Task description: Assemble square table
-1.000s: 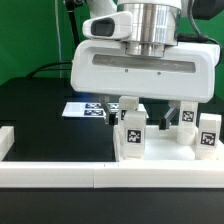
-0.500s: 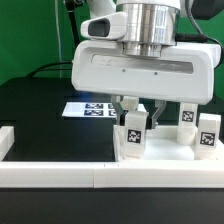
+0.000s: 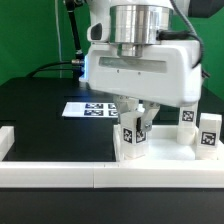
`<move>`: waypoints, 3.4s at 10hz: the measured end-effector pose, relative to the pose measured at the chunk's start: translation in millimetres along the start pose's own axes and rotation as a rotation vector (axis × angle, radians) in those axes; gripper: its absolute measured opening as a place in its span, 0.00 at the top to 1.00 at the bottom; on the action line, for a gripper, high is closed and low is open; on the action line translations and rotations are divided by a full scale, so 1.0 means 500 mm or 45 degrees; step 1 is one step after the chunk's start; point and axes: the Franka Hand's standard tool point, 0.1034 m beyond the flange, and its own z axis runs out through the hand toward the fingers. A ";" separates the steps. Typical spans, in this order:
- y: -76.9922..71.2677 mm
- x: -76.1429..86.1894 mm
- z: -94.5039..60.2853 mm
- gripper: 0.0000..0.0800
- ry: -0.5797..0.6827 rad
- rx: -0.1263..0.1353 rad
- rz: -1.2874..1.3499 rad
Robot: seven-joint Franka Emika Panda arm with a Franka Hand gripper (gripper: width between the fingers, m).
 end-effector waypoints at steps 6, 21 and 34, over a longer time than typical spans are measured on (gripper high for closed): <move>0.004 0.001 0.000 0.64 -0.065 0.004 0.737; 0.006 0.018 -0.002 0.19 0.037 -0.004 -1.131; 0.004 0.006 0.002 0.64 -0.076 0.014 0.535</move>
Offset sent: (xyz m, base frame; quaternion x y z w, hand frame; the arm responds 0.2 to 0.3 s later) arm 0.0168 0.0082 0.0098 0.0279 -0.0197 0.2575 0.9657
